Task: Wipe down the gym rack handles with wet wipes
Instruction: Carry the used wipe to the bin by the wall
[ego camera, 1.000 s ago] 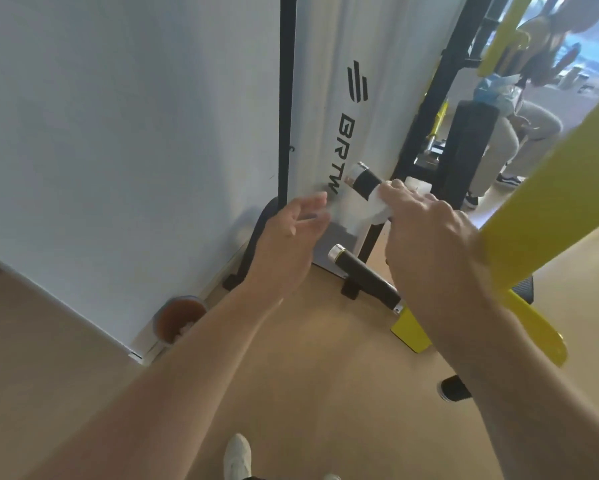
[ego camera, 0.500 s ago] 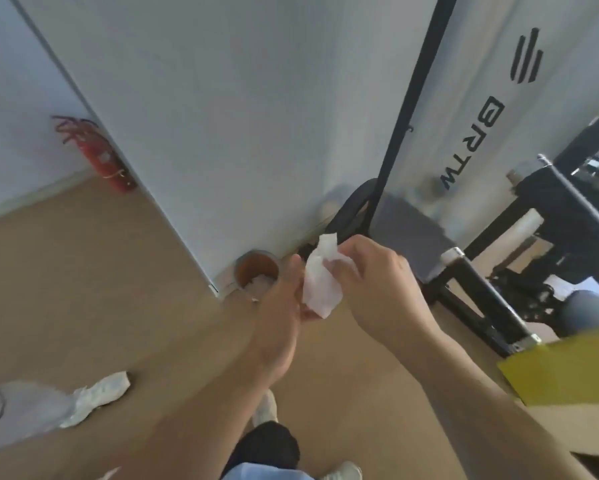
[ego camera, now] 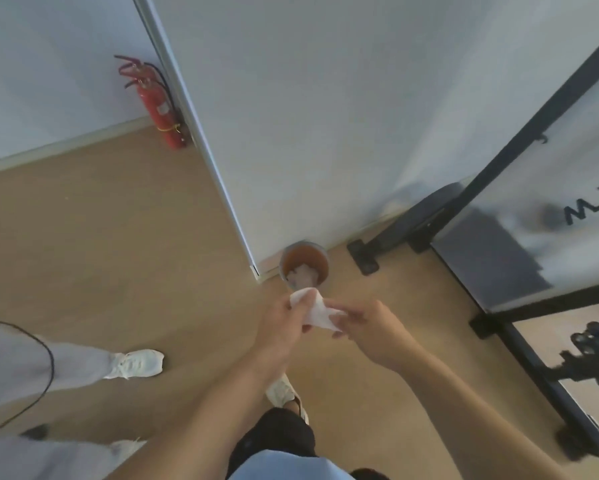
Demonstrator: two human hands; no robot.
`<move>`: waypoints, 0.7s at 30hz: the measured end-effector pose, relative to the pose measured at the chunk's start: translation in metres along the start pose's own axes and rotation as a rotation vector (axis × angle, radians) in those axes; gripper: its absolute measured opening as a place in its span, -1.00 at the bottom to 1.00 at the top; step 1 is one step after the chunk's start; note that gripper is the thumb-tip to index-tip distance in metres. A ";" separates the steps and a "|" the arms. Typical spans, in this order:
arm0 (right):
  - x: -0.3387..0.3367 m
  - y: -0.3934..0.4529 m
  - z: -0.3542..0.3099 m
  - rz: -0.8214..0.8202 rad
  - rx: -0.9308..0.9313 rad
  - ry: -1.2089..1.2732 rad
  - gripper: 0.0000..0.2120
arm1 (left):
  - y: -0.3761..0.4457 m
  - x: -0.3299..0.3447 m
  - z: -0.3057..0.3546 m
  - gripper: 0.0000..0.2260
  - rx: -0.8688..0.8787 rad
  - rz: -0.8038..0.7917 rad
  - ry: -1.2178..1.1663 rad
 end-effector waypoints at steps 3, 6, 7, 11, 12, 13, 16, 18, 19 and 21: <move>0.008 0.049 0.015 -0.050 0.068 -0.076 -0.80 | 0.048 -0.013 0.003 -0.80 -0.049 -0.062 0.093; 0.003 0.083 0.024 -0.002 0.136 -0.026 -0.83 | 0.085 -0.027 0.004 -0.88 -0.068 -0.060 0.145; 0.000 0.096 0.028 0.020 0.150 -0.007 -0.77 | 0.098 -0.032 0.001 -0.90 -0.079 -0.048 0.151; 0.001 0.153 0.058 0.007 0.210 0.065 -0.80 | 0.149 -0.050 -0.028 -0.95 -0.165 0.037 0.072; 0.004 0.169 0.070 0.011 0.234 0.131 -0.82 | 0.160 -0.052 -0.036 -0.97 -0.186 0.061 0.036; 0.006 0.183 0.084 0.022 0.255 0.224 -0.84 | 0.173 -0.054 -0.046 -0.96 -0.208 0.082 0.014; 0.016 0.229 0.126 0.051 0.300 0.440 -0.90 | 0.214 -0.058 -0.075 -0.89 -0.256 0.134 -0.011; 0.023 0.261 0.159 0.078 0.357 0.506 -0.90 | 0.240 -0.062 -0.097 -0.85 -0.291 0.169 -0.009; 0.027 0.278 0.178 0.096 0.396 0.536 -0.90 | 0.252 -0.064 -0.108 -0.84 -0.309 0.185 0.002; 0.035 0.309 0.214 0.132 0.461 0.591 -0.88 | 0.275 -0.066 -0.129 -0.84 -0.331 0.198 0.039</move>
Point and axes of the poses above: each hand's wrist, its own y-axis towards the middle knuckle, its own x-axis out of the palm, z = x × y, the point moved 9 cm from there along y, towards the middle knuckle, and after that the axes turned 8 degrees about -z, right-handed, at the moved point
